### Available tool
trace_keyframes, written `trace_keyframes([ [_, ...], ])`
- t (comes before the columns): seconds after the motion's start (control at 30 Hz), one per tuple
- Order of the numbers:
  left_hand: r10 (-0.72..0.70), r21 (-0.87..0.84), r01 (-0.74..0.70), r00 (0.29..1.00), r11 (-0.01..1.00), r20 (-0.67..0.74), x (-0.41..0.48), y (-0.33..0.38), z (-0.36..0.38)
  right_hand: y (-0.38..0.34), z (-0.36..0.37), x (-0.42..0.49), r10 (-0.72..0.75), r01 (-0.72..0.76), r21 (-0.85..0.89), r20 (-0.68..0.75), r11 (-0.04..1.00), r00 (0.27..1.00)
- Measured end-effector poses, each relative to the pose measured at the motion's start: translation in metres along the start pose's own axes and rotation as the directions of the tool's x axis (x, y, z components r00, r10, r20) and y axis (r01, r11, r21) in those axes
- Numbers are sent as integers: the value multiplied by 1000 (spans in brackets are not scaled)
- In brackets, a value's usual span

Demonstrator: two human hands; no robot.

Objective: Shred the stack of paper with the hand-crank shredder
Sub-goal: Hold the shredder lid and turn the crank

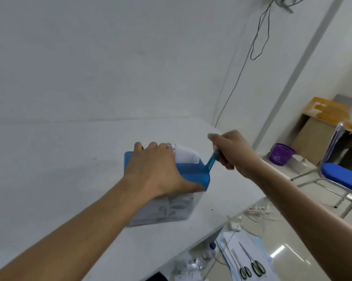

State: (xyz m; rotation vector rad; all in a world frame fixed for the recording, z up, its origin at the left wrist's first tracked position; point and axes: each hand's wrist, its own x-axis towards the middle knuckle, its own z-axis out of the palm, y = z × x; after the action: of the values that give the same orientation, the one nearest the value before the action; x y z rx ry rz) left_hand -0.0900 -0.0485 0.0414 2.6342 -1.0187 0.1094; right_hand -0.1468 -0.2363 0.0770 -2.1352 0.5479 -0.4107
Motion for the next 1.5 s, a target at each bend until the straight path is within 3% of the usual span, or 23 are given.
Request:
trace_keyframes([
  [0.2,-9,43,11,999,999,-39,0,3,3,18,35,63,136,-135,-22,109,991,985],
  [0.33,-51,89,56,997,994,-58,2,5,6,51,61,49,221,-233,83,125,969,967],
  [0.43,-73,145,82,995,986,-65,3,8,7,75,65,27,204,-216,121,108,969,973],
  [0.67,-80,206,77,997,975,6,5,8,5,86,51,-19,223,-215,-59,274,975,936],
  [0.83,-87,200,85,996,976,2,5,10,8,67,17,-58,206,-210,-34,391,977,897],
  [0.97,-82,165,80,997,983,7,5,12,6,31,-26,-69,222,-295,102,441,950,869],
  [1.07,-78,130,74,997,989,22,5,14,6,14,-42,-48,146,-233,128,478,964,866],
  [1.23,-58,143,57,998,988,4,4,14,9,6,-22,9,134,-224,207,374,952,918],
  [1.37,-53,144,54,998,988,-15,5,14,11,7,0,40,150,-183,90,286,979,947],
  [1.5,-62,165,67,997,984,-40,4,15,11,31,30,61,241,-257,15,303,966,922],
])
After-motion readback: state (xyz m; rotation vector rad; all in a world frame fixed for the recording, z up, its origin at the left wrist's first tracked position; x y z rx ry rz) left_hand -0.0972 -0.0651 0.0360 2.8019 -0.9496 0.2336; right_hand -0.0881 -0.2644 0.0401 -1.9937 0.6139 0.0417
